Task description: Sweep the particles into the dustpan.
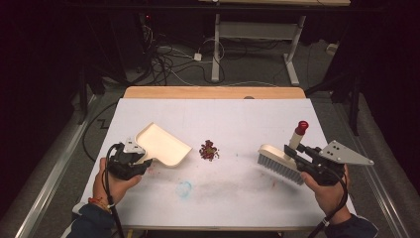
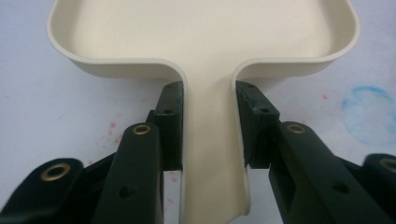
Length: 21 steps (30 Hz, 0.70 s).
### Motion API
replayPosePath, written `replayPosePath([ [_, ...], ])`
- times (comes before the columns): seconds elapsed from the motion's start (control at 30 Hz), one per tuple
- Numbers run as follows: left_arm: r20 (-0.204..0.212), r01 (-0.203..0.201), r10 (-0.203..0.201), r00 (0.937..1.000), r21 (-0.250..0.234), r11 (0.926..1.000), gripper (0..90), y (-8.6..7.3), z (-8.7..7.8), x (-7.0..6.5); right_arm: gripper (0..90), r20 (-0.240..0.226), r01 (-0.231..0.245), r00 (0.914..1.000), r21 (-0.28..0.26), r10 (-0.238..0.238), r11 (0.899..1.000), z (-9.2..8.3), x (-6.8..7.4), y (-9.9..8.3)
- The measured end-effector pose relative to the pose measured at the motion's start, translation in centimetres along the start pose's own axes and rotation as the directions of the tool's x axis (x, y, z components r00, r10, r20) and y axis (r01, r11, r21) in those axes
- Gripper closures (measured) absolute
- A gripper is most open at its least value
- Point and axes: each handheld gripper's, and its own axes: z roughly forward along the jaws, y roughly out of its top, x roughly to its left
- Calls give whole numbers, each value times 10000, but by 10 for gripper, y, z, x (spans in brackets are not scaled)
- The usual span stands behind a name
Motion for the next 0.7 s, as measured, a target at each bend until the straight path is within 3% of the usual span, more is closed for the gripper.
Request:
replayPosePath([
  [0.37,765,-345,326,9965,238,9991,645,-26,-13,-17,708,-54,27,10000,-8,-27,10000,16,3,6],
  [0.5,1080,-506,459,9931,411,9979,644,-28,-10,-23,708,-53,15,10000,56,-15,10000,30,1,9],
  [0.7,1358,-1092,983,9859,759,9911,644,-24,1,-38,708,-141,91,9999,4,-91,10000,57,2,21],
])
